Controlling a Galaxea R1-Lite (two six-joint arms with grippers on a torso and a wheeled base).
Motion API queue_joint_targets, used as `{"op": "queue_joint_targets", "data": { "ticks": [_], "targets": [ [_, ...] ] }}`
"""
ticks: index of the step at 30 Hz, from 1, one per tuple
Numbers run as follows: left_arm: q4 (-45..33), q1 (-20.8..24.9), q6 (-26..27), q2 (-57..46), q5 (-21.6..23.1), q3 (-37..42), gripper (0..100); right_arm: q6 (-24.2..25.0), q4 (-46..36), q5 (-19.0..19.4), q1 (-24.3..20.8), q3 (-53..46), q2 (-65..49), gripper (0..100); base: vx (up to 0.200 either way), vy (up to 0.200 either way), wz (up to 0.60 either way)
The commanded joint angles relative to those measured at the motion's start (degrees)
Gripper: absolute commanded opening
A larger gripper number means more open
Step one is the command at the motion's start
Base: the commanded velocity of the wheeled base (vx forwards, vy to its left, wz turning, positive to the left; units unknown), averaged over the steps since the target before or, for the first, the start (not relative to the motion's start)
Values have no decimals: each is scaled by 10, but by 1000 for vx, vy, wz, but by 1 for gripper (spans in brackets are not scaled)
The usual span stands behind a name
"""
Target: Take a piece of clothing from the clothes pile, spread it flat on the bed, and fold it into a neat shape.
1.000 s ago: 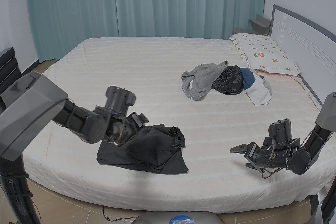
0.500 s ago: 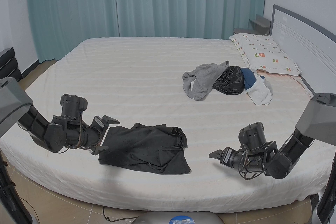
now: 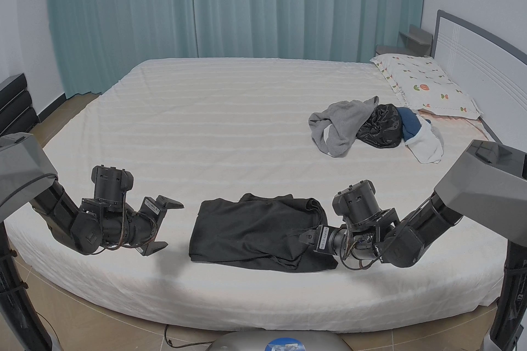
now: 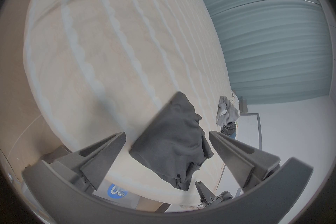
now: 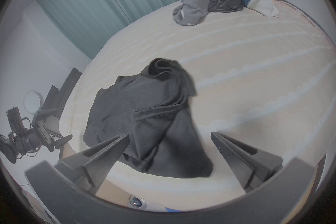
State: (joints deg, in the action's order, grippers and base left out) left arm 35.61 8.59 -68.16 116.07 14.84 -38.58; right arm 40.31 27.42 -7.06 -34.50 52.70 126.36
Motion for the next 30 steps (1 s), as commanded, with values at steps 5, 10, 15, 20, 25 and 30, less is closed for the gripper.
{"op": "queue_joint_targets", "data": {
  "ticks": [5,10,15,20,25,30],
  "targets": [
    [2,2,0,11,-4,4,100,-26,-49,-12,5,49,28,100,0,0,0],
    [2,2,2,11,-4,5,100,-66,-51,-56,28,43,44,100,0,0,0],
    [2,3,7,11,-4,5,100,-72,-53,-66,47,19,38,100,0,0,0],
    [2,3,14,11,-4,8,100,-72,-48,-66,62,-33,1,100,0,0,0],
    [2,3,20,12,-4,8,100,-72,-45,-64,84,-100,-39,100,0,0,0],
    [2,4,20,12,-4,8,100,-72,-14,-37,111,-171,-85,100,0,0,0]
  ]
}}
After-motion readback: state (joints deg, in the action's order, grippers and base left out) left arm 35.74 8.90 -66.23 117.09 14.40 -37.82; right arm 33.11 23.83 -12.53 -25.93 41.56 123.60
